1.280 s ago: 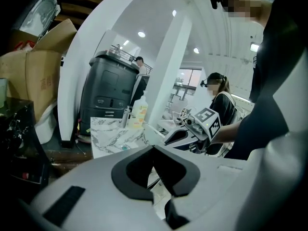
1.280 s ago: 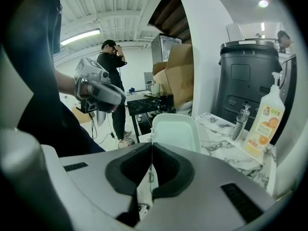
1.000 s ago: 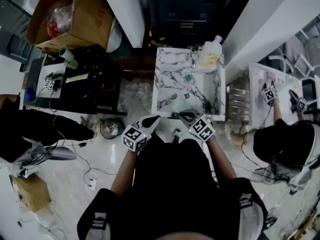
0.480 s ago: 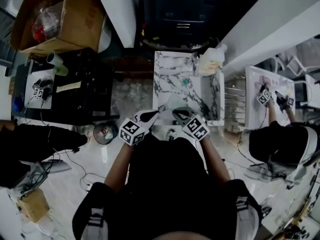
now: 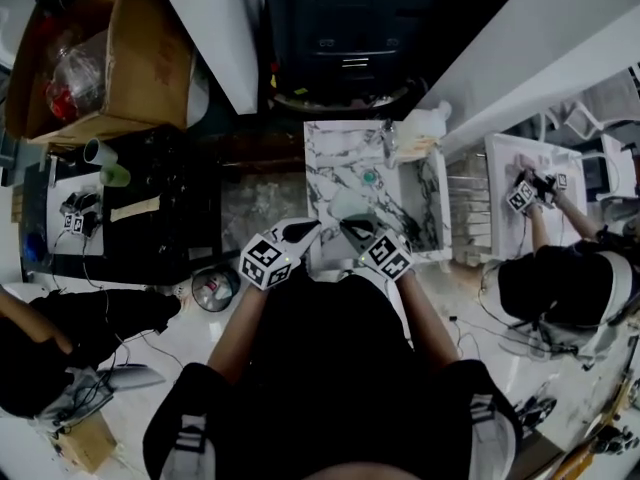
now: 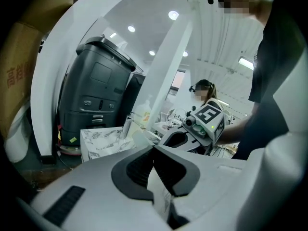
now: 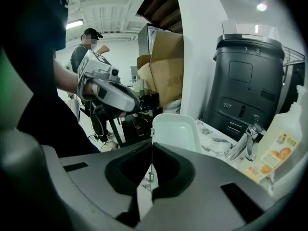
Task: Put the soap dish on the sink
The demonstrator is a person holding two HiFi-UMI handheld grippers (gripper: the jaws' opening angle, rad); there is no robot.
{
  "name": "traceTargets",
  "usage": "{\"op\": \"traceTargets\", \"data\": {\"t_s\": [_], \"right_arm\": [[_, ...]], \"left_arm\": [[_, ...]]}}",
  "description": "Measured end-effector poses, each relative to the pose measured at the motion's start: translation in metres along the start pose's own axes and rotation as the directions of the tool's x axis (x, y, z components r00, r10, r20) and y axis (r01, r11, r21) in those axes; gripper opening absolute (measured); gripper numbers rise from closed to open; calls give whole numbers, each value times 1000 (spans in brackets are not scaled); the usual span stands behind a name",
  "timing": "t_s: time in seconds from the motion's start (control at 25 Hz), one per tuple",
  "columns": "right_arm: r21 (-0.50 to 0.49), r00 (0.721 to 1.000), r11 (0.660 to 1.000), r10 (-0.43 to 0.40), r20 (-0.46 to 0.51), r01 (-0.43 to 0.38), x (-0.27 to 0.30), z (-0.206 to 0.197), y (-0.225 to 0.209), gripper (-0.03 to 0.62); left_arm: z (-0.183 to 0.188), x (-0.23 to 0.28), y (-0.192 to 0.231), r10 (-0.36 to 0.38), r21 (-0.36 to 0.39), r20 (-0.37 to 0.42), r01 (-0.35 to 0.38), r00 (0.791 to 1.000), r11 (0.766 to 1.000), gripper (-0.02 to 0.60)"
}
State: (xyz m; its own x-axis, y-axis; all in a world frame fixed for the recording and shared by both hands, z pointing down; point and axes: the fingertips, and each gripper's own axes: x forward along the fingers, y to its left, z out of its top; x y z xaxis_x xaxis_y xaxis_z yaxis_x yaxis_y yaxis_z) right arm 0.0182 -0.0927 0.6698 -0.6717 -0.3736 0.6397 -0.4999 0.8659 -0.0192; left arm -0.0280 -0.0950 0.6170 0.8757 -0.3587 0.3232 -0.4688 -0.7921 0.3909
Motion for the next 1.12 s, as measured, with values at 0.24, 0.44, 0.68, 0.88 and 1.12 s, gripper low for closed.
{"op": "traceTargets", "data": {"t_s": [0.24,0.44,0.68,0.88,1.12], "right_arm": [[-41,999,999,-17,-52,15,18,-4,-11,0],[-61,996,998,-27,-82,22,32,-3,-23,0],[-93,988,995,-56,-146,42,48,-6,-42,0],[-189,977,981,-80,-198,42,68,-1,-56,0],[-223,981,975,-37,-192,-7,79,4,-66,0]], "left_arm": [[3,-3,19,-10,2,-15,10,1000,1000,0],[9,-5,34,-21,-2,-18,21,1000,1000,0],[17,-2,44,-75,-1,-31,75,997,997,0],[26,-2,59,-90,53,-60,93,994,994,0],[39,8,80,-5,18,-12,5,1000,1000,0]]}}
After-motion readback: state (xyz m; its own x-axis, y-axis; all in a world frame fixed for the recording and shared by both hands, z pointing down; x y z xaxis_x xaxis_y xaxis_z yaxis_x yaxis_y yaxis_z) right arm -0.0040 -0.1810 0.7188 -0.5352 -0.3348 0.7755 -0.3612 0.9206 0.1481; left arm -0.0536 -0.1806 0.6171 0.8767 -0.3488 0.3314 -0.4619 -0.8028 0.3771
